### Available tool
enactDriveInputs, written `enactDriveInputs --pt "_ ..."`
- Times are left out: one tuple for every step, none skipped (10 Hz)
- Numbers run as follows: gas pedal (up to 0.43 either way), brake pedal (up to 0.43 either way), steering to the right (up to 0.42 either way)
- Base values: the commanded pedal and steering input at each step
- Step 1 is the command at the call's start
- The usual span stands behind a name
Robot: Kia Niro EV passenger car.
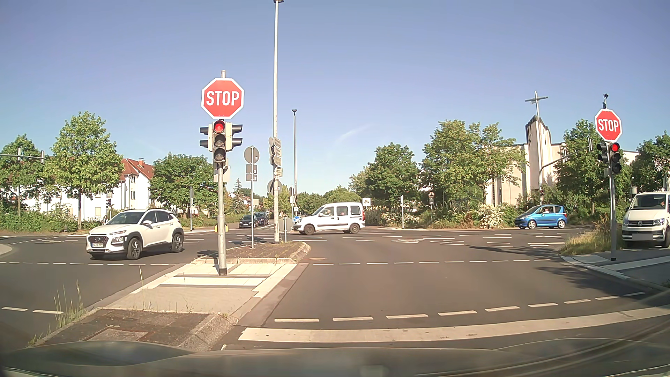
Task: Follow the waypoints while adhering to traffic rules and regulations
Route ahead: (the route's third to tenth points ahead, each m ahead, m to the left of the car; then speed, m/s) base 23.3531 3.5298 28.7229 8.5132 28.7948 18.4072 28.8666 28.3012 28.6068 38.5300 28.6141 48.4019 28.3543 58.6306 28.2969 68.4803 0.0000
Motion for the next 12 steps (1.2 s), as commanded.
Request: enactDriveInputs --pt "0.0 0.305 0.012" --pt "0.0 0.305 0.012" --pt "0.0 0.305 0.012" --pt "0.0 0.305 0.012" --pt "0.0 0.305 0.012" --pt "0.0 0.305 0.012" --pt "0.0 0.305 0.012" --pt "0.0 0.305 0.012" --pt "0.0 0.305 0.012" --pt "0.0 0.305 0.012" --pt "0.0 0.305 0.012" --pt "0.0 0.305 0.012"
